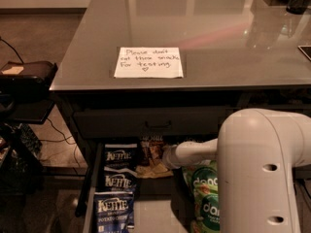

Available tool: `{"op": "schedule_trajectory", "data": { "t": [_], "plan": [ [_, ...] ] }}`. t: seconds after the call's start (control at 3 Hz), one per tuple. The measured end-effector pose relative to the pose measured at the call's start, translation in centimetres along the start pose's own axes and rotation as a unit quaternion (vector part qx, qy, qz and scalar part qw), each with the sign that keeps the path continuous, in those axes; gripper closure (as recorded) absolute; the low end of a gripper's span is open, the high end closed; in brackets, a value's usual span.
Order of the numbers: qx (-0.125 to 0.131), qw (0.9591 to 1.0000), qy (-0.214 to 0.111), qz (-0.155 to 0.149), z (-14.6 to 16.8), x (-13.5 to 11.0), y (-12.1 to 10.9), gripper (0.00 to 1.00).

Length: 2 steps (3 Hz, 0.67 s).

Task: Pick brown chip bag from middle drawer and place on counter

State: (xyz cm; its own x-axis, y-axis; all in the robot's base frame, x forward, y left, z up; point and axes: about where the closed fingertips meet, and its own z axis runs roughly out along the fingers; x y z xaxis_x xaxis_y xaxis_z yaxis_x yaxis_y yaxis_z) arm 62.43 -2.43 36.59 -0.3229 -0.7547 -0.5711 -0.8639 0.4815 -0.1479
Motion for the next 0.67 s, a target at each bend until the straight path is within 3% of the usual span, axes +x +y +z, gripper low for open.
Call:
{"op": "schedule_trajectory", "data": {
  "t": [0.67],
  "plan": [
    [0.0, 1.0, 0.0, 0.0, -0.63, -0.4, -0.11, 0.89]
  ]
}}
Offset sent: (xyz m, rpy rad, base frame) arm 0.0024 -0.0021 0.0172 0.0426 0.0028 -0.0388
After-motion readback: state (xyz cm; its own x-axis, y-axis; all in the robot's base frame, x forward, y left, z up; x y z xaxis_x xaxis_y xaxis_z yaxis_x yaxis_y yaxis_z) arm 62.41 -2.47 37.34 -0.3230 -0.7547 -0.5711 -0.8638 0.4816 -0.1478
